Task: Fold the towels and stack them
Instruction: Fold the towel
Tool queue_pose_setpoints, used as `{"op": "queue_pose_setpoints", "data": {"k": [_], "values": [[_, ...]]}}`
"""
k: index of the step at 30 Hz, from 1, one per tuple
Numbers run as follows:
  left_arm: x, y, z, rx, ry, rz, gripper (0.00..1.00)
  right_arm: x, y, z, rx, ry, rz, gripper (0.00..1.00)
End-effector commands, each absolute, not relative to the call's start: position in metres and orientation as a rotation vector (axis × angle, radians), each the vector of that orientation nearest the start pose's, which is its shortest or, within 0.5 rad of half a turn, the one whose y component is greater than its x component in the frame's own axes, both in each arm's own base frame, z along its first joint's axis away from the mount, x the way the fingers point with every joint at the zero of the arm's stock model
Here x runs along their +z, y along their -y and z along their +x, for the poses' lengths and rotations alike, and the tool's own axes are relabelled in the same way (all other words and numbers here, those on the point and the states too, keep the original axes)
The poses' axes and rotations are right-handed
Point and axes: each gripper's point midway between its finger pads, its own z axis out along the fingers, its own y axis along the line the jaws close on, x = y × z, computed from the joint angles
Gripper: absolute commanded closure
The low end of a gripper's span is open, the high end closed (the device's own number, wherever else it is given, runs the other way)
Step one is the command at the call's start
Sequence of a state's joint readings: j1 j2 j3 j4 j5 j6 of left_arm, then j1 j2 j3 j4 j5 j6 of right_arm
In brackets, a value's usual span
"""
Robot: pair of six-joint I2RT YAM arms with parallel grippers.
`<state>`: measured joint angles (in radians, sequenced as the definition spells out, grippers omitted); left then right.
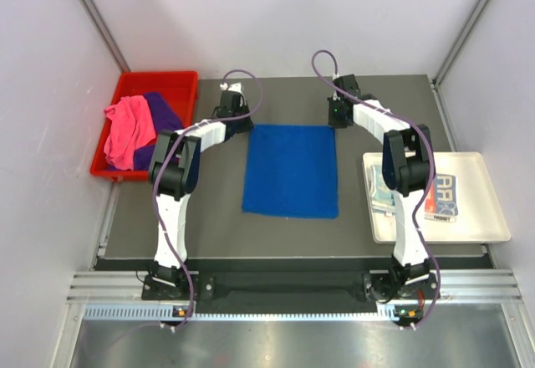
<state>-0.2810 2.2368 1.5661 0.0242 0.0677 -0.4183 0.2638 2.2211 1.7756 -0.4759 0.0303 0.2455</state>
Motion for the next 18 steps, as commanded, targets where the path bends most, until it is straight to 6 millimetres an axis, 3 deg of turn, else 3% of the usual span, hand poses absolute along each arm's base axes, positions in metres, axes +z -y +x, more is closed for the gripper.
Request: {"op": "queue_pose_setpoints", "data": {"k": [1, 8, 16, 18], "values": [[0.057, 0.171, 0.571, -0.359, -2.156, -0.188, 1.0, 0.064, -0.147, 0.549, 0.187, -2.423, -0.023, 0.96], [0.084, 0.162, 0.59, -0.323, -2.038, -0.209, 1.0, 0.075, -0.148, 0.562, 0.19, -2.35, -0.039, 1.0], [0.119, 0.173, 0.597, -0.413, -1.914, -0.139, 1.0, 0.104, -0.145, 0.578, 0.211, -2.227, -0.016, 1.0], [0.119, 0.176, 0.592, -0.44, -1.902, -0.124, 1.0, 0.111, -0.144, 0.578, 0.218, -2.2, -0.016, 1.0]]}}
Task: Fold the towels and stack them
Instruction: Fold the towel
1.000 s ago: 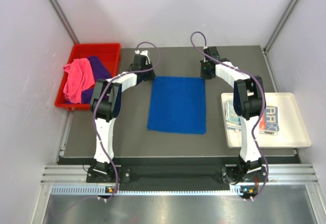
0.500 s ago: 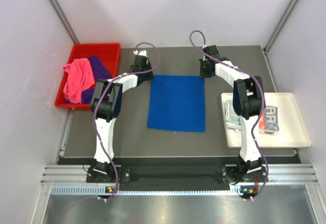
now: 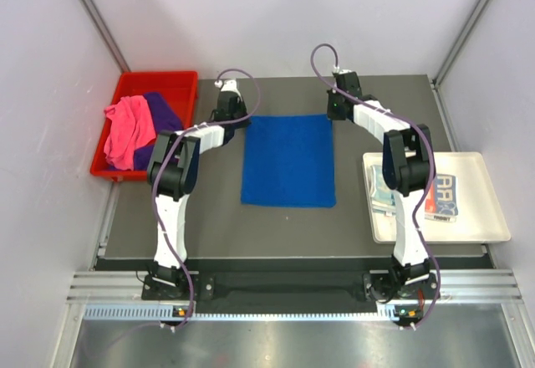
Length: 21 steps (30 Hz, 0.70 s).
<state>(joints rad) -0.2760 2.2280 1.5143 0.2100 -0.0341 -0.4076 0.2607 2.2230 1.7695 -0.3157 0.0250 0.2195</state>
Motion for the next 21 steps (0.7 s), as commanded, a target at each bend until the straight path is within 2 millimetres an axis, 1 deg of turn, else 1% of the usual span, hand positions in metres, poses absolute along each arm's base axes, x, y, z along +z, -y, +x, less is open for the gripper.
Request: {"op": "queue_pose_setpoints", "data": {"k": [1, 2, 3, 4, 5, 6, 7, 8, 9, 10, 11, 12, 13, 14, 15, 16, 17, 18, 19, 20, 21], "values": [[0.126, 0.176, 0.591, -0.448, -1.88, -0.123, 1.0, 0.114, -0.144, 0.578, 0.22, -2.189, -0.014, 1.0], [0.132, 0.181, 0.59, -0.483, -1.855, -0.103, 1.0, 0.113, -0.145, 0.576, 0.224, -2.182, -0.016, 1.0], [0.129, 0.181, 0.585, -0.494, -1.854, -0.103, 1.0, 0.121, -0.143, 0.575, 0.225, -2.164, -0.013, 1.0], [0.138, 0.182, 0.584, -0.506, -1.83, -0.101, 1.0, 0.124, -0.143, 0.573, 0.228, -2.154, -0.011, 1.0], [0.144, 0.185, 0.582, -0.527, -1.811, -0.09, 1.0, 0.119, -0.141, 0.568, 0.223, -2.163, -0.009, 1.0], [0.142, 0.186, 0.578, -0.539, -1.819, -0.087, 1.0, 0.13, -0.14, 0.567, 0.224, -2.136, -0.008, 1.0], [0.149, 0.187, 0.575, -0.551, -1.809, -0.082, 1.0, 0.132, -0.14, 0.565, 0.226, -2.131, -0.007, 1.0], [0.151, 0.19, 0.573, -0.571, -1.807, -0.072, 1.0, 0.126, -0.139, 0.56, 0.222, -2.143, -0.009, 1.0], [0.149, 0.189, 0.569, -0.582, -1.816, -0.079, 1.0, 0.135, -0.138, 0.559, 0.226, -2.117, -0.004, 1.0], [0.155, 0.189, 0.565, -0.593, -1.805, -0.08, 1.0, 0.13, -0.137, 0.553, 0.226, -2.126, -0.004, 1.0], [0.156, 0.191, 0.562, -0.603, -1.801, -0.078, 1.0, 0.131, -0.136, 0.551, 0.227, -2.123, 0.0, 1.0], [0.152, 0.19, 0.557, -0.611, -1.81, -0.082, 1.0, 0.139, -0.136, 0.548, 0.235, -2.109, 0.002, 1.0], [0.158, 0.19, 0.554, -0.616, -1.801, -0.083, 1.0, 0.135, -0.135, 0.543, 0.234, -2.114, 0.001, 1.0], [0.158, 0.188, 0.551, -0.617, -1.802, -0.087, 1.0, 0.136, -0.135, 0.54, 0.241, -2.115, 0.007, 1.0], [0.151, 0.187, 0.545, -0.62, -1.82, -0.091, 1.0, 0.145, -0.135, 0.536, 0.249, -2.1, 0.008, 1.0], [0.158, 0.188, 0.542, -0.628, -1.807, -0.091, 1.0, 0.147, -0.136, 0.534, 0.256, -2.09, 0.006, 1.0], [0.158, 0.187, 0.538, -0.627, -1.81, -0.094, 1.0, 0.14, -0.135, 0.527, 0.26, -2.106, 0.01, 1.0], [0.15, 0.186, 0.531, -0.633, -1.828, -0.1, 1.0, 0.147, -0.135, 0.523, 0.265, -2.092, 0.012, 1.0], [0.158, 0.186, 0.528, -0.643, -1.809, -0.099, 1.0, 0.148, -0.137, 0.52, 0.272, -2.091, 0.01, 1.0], [0.158, 0.185, 0.524, -0.643, -1.812, -0.103, 1.0, 0.142, -0.137, 0.513, 0.275, -2.107, 0.014, 1.0], [0.15, 0.182, 0.517, -0.639, -1.831, -0.116, 1.0, 0.149, -0.136, 0.509, 0.283, -2.094, 0.015, 1.0]]}}
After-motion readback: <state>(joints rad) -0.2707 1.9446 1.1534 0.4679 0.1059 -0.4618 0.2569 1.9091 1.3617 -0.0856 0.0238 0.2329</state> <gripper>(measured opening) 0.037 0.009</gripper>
